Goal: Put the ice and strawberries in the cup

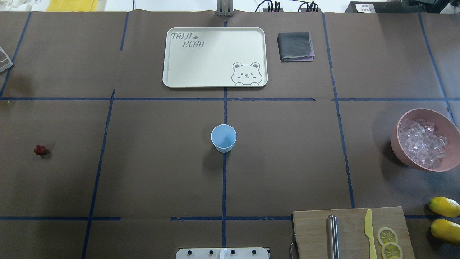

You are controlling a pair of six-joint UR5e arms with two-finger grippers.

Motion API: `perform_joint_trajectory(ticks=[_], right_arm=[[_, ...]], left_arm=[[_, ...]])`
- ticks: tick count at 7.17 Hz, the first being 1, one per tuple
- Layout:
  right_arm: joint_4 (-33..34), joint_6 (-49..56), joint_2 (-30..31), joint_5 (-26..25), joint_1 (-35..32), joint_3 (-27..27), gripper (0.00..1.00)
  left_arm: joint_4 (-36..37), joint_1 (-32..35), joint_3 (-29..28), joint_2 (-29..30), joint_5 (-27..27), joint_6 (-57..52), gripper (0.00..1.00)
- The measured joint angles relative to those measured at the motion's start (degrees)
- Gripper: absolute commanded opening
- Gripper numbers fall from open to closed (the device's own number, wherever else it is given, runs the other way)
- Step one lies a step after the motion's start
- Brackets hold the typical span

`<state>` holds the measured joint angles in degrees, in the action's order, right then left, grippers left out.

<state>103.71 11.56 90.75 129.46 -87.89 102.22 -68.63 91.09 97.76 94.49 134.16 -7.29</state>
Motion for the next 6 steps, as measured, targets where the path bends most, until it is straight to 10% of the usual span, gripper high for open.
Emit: perform_joint_trajectory(ticks=[6], right_arm=[[-1.93,0.0,0.19,2.43,0.45,0.48,1.0]], left_arm=[[-0.23,-0.1,0.57,-0.96,-0.31,0.57,1.0]])
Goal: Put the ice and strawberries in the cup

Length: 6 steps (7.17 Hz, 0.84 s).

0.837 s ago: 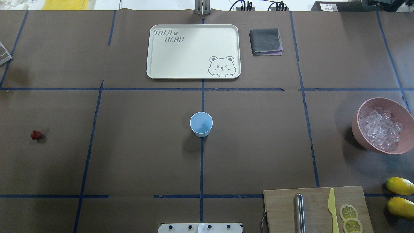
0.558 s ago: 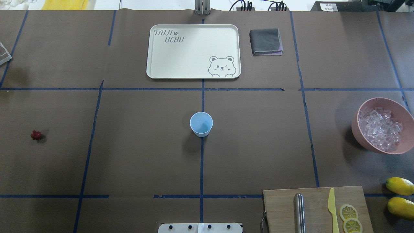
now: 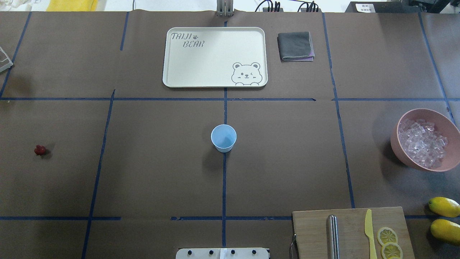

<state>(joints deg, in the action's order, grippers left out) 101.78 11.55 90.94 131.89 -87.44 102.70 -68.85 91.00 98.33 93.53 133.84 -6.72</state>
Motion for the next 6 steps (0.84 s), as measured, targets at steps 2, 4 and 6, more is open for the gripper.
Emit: perform_joint_trajectory(ticks=[2,4,6], right_arm=[[-4.11,-0.71,0.93,3.98,2.87,0.83,0.99],[-10.36,-9.77,4.07,0.67,11.07,5.68,0.93],[-18.3,-15.41,7.56,-3.12,17.66,7.61,0.86]], left_arm=[[-0.1,-0.03,0.06,-0.01,0.25,0.11,1.0],[-0.14,-0.03,0.28,-0.01,0.4,0.1,1.0],[-0.16,-0.03,0.34,-0.01,0.43,0.05,1.0]])
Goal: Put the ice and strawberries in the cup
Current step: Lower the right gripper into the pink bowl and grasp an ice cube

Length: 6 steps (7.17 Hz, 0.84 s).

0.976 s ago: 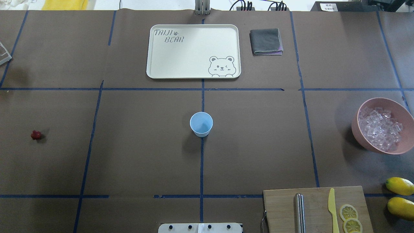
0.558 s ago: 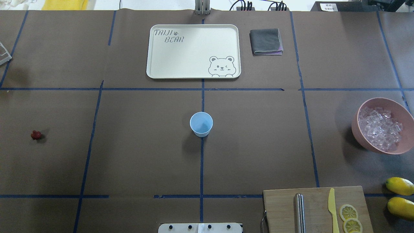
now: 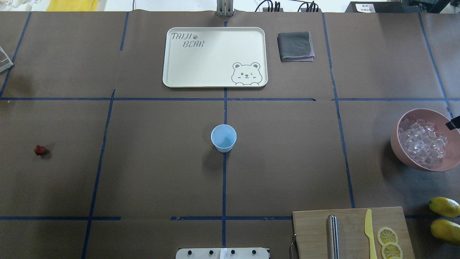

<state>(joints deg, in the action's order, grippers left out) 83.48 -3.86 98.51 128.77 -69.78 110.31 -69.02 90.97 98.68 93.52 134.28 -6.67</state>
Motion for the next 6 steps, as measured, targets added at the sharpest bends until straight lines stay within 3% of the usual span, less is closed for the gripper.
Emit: perform_joint_trajectory(ticks=[6], right_arm=[[-2.91,-4.22,1.55,-3.1,7.49,-1.37,0.85]], left_arm=[[-0.07,0.08,0.25,0.0,0.11,-0.01,1.0]])
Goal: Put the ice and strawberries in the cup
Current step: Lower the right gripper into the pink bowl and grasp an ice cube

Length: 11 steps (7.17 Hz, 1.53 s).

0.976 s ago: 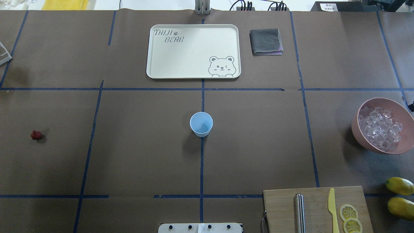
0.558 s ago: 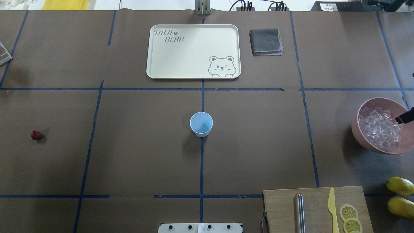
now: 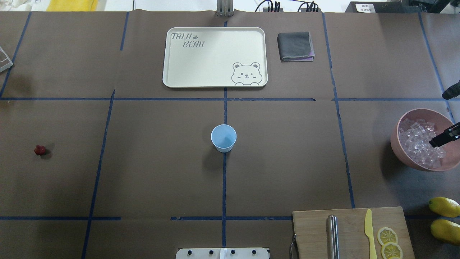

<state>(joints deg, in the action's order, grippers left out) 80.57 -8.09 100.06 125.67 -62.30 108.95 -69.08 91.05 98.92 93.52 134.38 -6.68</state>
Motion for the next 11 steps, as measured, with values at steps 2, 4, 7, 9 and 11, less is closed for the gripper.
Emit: perform_joint_trajectory(ticks=[2,4,7,9,11], right_arm=[[-0.03,-0.12,-0.11,-0.5,0.36,-1.34,0.81],[-0.06,-0.49,-0.4,-0.8,0.76,-2.06,0.8],[-0.14,-0.69,-0.59,-1.13,1.73,-3.18,0.44],[-0.15,-0.7,-0.65,-1.13,1.88,-3.26,0.02],[-0.15,-0.76,-0.65,-1.12,1.91,-3.12,0.0]], left_arm=[[0.06,0.01,0.48,-0.02,0.0,0.0,1.0],[0.09,0.01,0.72,-0.07,0.0,0.0,1.0],[0.19,0.01,1.26,-0.09,0.0,0.0,1.0],[0.27,0.01,1.6,-0.09,0.0,0.02,1.0],[0.34,0.01,1.83,-0.09,0.06,0.04,1.0]])
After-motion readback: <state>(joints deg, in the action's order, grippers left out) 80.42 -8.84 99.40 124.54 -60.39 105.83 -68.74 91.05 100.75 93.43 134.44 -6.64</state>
